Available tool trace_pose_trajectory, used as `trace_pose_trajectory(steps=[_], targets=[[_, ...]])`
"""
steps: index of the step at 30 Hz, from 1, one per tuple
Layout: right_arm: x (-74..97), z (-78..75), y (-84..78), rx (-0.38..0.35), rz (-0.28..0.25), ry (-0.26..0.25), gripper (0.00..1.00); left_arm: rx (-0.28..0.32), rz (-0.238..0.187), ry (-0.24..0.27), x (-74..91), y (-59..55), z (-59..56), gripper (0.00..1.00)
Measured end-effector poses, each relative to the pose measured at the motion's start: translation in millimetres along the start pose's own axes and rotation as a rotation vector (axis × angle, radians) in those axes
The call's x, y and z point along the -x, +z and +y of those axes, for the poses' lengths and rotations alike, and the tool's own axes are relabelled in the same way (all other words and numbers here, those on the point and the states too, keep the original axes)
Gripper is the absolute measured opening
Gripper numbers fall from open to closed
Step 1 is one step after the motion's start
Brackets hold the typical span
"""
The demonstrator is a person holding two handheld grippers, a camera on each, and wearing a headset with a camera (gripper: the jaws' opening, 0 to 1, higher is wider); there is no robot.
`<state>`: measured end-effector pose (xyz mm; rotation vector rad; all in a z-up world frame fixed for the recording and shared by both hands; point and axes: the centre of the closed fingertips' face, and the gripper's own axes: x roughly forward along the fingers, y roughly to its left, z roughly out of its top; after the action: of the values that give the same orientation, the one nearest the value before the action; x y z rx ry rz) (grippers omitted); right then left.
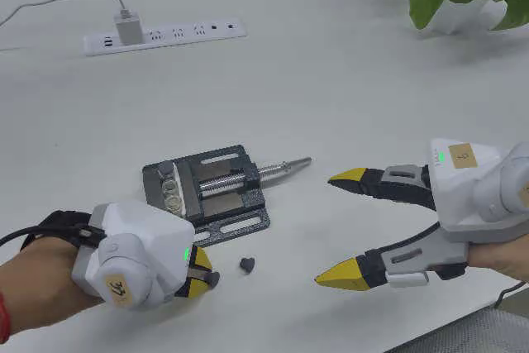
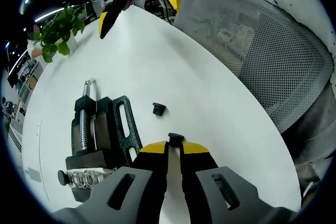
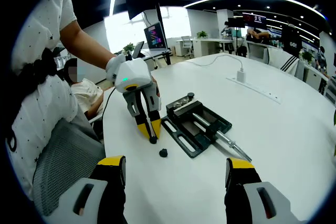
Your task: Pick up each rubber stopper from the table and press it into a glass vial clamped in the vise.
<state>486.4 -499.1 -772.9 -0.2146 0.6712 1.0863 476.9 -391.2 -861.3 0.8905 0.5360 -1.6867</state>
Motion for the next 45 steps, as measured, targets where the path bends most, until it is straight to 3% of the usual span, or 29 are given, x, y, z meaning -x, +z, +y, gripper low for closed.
trace_pose_trajectory(steps=[3, 8, 13, 18, 21, 24, 26, 35, 39, 45], targets=[[0.0, -0.2, 0.2, 0.001, 0.001, -0.002, 0.76, 0.027, -0.006, 0.013, -0.3, 0.5, 0.2, 0.05], [-0.1, 1.9, 2.0, 0.003, -0.001, 0.002, 0.75, 0.138, -0.068, 0.041, 2.0, 9.3, 1.0, 0.05], [1.0, 4.9, 9.9, 0.009, -0.014, 0.005, 0.74, 0.266, -0.171, 0.094, 14.2, 28.5, 9.4, 0.05], [2.2, 7.9, 22.3, 0.029, -0.026, 0.013, 0.73, 0.433, -0.316, 0.154, 33.7, 52.4, 19.5, 0.05], [3.9, 10.5, 33.6, 0.044, -0.035, 0.018, 0.71, 0.459, -0.345, 0.181, 44.4, 59.6, 20.8, 0.04], [5.3, 16.5, 50.0, 0.078, -0.044, 0.028, 0.68, 0.511, -0.409, 0.21, 59.5, 74.3, 23.4, 0.04], [5.7, 19.3, 58.6, 0.087, -0.044, 0.032, 0.66, 0.528, -0.428, 0.224, 67.2, 80.0, 24.3, 0.04], [6.8, 34.0, 95.8, 0.141, 0.006, 0.077, 0.52, 0.626, -0.545, 0.288, 103.6, 110.2, 24.9, 0.04], [6.4, 50.8, 112.6, 0.182, 0.011, 0.134, 0.45, 0.673, -0.578, 0.31, 115.7, 119.3, 23.5, 0.04], [5.2, 64.7, 122.0, 0.238, 0.049, 0.199, 0.33, 0.689, -0.619, 0.332, 129.8, 131.8, 20.1, 0.04]])
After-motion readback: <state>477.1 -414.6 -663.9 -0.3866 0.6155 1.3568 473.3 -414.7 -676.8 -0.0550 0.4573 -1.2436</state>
